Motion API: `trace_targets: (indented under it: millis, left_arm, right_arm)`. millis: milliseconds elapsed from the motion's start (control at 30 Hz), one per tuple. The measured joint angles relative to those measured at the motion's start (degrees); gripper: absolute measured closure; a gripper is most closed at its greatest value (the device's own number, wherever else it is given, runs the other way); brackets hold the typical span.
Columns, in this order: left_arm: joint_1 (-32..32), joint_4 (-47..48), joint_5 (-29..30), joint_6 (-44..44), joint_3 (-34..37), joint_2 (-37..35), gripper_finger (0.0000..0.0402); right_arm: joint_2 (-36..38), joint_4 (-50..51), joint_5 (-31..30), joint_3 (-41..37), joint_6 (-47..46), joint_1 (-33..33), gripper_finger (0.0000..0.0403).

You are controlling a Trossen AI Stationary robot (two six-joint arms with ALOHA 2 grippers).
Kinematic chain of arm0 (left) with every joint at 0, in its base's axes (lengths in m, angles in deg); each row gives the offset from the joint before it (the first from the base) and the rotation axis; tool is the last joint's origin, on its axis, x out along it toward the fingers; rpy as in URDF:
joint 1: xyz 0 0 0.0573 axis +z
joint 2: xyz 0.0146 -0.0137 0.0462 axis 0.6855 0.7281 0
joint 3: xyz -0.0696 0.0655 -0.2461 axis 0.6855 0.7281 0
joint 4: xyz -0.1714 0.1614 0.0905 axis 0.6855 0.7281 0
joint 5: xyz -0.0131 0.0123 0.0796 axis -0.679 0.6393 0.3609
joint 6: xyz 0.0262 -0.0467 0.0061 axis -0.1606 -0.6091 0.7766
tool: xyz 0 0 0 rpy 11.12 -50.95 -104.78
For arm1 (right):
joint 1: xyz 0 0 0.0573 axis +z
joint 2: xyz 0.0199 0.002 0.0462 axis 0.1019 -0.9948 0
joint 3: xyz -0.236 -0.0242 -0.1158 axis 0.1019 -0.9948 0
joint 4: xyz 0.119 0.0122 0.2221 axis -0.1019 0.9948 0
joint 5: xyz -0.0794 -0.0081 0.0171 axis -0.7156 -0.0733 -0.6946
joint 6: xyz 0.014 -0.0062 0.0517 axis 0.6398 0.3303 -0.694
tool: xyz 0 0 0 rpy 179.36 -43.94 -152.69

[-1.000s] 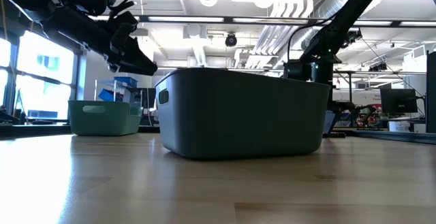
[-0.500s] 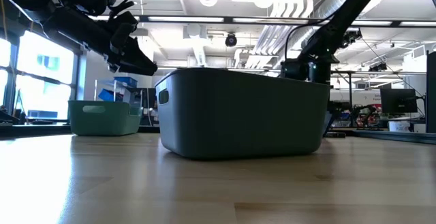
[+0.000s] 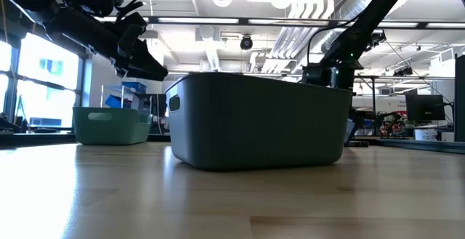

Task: Sort batteries
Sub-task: Put the black battery into the green bin

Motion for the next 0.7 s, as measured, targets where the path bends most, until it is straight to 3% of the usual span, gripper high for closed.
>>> trace_targets:
  millis: [200,467,567,700]
  left_arm:
    - [0.0,0.2,0.0,0.0,0.0,0.0,0.0225]
    - [0.0,0.8,0.0,-0.1,0.0,0.0,0.0225]
    - [0.0,0.8,0.0,-0.1,0.0,0.0,0.0225]
    - [0.0,0.9,0.0,-0.4,0.0,0.0,0.0225]
  right_arm:
    - [0.0,0.0,-0.8,0.1,2.9,2.0,0.0265]
    - [-0.1,0.7,-6.4,0.1,6.8,6.4,0.0375]
    - [-0.1,1.4,-9.3,0.1,7.4,8.8,0.0379]
    - [-0.1,6.4,-18.8,-0.3,6.2,13.8,0.038]
